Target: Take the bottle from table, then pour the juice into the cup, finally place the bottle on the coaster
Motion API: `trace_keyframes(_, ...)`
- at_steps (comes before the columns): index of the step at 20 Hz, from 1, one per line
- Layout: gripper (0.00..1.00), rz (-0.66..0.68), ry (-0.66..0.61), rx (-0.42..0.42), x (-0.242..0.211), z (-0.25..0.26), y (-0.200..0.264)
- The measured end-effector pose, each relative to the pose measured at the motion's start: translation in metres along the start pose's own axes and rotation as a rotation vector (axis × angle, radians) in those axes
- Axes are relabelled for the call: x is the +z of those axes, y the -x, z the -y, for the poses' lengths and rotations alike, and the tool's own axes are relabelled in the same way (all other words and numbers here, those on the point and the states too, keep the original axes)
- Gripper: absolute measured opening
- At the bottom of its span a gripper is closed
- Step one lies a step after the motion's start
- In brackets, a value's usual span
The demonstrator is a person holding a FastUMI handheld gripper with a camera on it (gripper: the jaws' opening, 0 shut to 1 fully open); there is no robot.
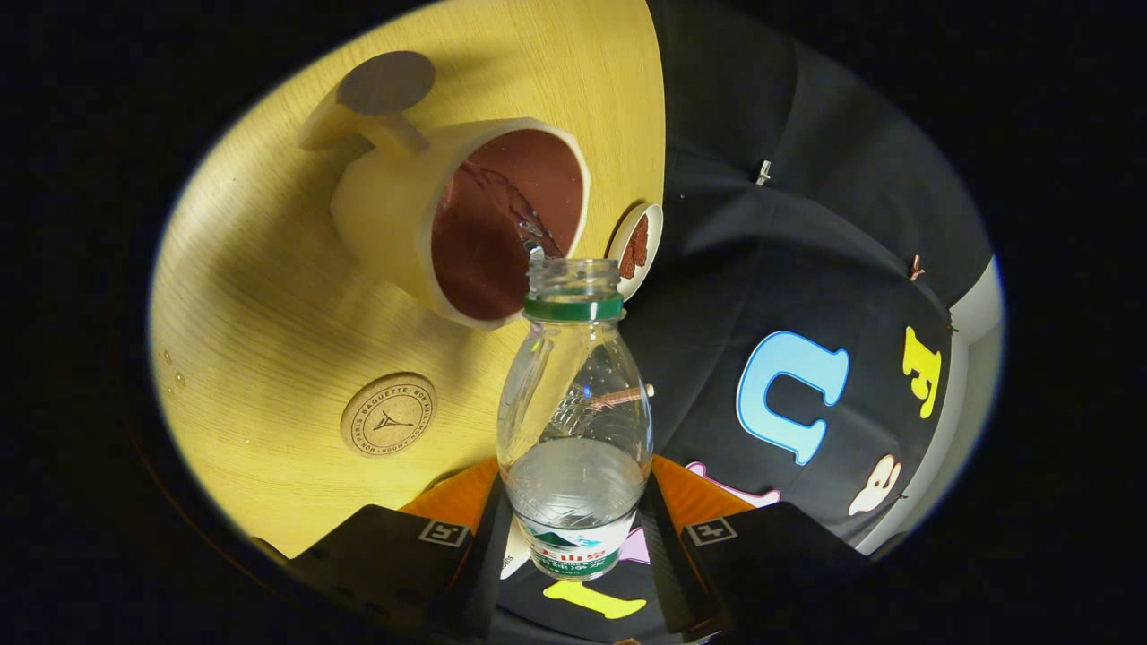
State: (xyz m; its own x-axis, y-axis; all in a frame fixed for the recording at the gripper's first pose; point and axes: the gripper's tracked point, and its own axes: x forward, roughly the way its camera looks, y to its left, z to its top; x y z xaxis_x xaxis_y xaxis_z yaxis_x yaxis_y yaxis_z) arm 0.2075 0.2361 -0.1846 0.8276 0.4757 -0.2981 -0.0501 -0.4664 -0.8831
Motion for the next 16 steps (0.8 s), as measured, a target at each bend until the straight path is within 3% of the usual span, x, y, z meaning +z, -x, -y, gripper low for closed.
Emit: trace_keyframes(16,0.72,0.045,0.191,0.020,0.0078,0.0076,-0.0022)
